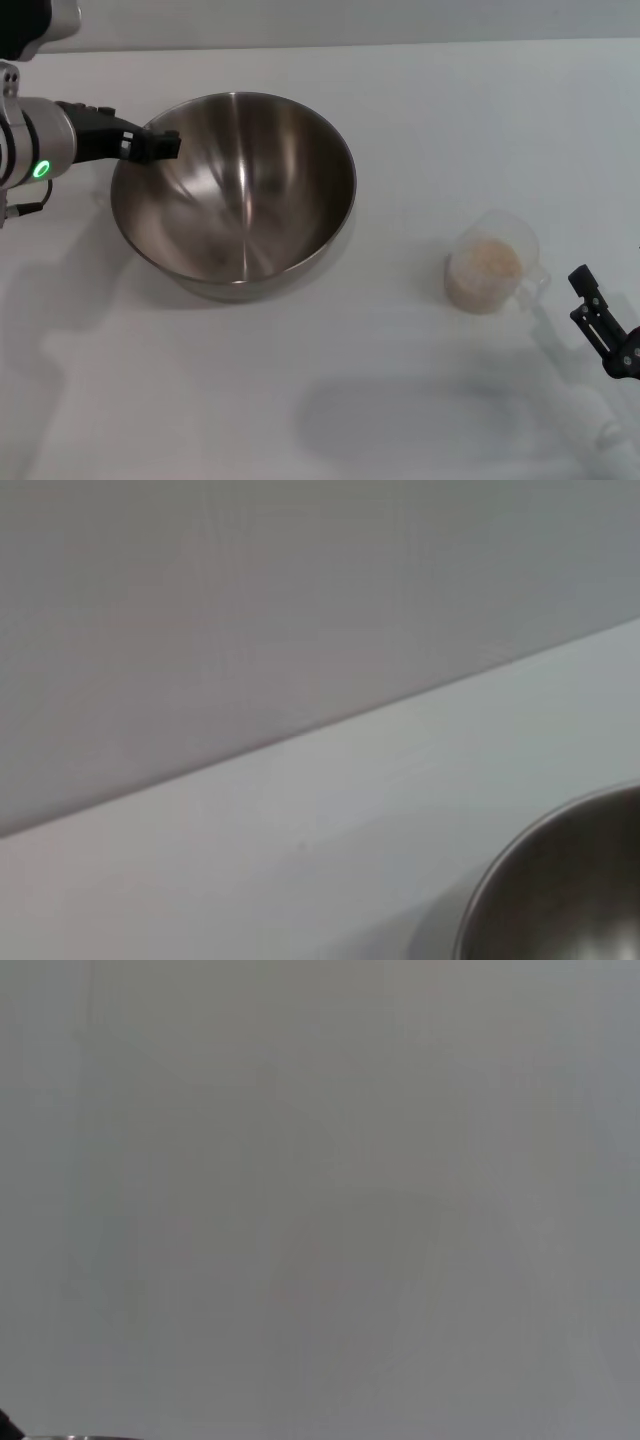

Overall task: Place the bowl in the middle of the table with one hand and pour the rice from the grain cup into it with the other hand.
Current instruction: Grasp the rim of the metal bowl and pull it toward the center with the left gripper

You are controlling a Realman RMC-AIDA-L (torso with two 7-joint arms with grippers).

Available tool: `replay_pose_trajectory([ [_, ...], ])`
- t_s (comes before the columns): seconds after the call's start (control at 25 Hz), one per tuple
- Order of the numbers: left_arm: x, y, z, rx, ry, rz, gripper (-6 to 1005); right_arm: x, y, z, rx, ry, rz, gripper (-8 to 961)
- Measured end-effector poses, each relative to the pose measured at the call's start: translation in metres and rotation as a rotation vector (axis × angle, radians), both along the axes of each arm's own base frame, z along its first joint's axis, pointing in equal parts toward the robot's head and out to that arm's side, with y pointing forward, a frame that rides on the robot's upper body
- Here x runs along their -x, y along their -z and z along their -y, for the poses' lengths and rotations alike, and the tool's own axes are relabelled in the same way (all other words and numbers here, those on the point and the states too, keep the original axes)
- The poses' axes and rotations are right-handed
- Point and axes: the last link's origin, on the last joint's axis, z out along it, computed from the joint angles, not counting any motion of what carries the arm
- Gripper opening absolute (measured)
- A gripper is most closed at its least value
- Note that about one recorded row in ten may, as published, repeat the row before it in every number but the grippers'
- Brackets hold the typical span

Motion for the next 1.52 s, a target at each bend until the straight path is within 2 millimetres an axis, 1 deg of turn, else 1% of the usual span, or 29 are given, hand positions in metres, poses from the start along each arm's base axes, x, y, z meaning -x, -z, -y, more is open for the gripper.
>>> replay_pose_trajectory([
  [0.52,0.015,0.015,-0.008,0.036,-0.041,-0.023,823,-0.001,0.001,0.000,0.008,0.009,0.004,769],
  [0.72,0.015,0.016,-0.009,0.038,-0.042,-0.024,823,-0.001,0.001,-0.001,0.008,0.008,0.004,769],
  [1.04,0.014,0.015,-0.010,0.040,-0.025,-0.038,654,-0.001,0.001,-0.001,0.009,0.005,0.004,769],
  [1.24,0.014,0.014,-0.011,0.040,-0.018,-0.045,410,-0.001,0.001,-0.001,0.009,0.005,0.004,769],
  [1.52,0.012,0.012,-0.011,0.036,-0.018,-0.034,263,-0.001,0.001,-0.001,0.009,0.005,0.004,769],
])
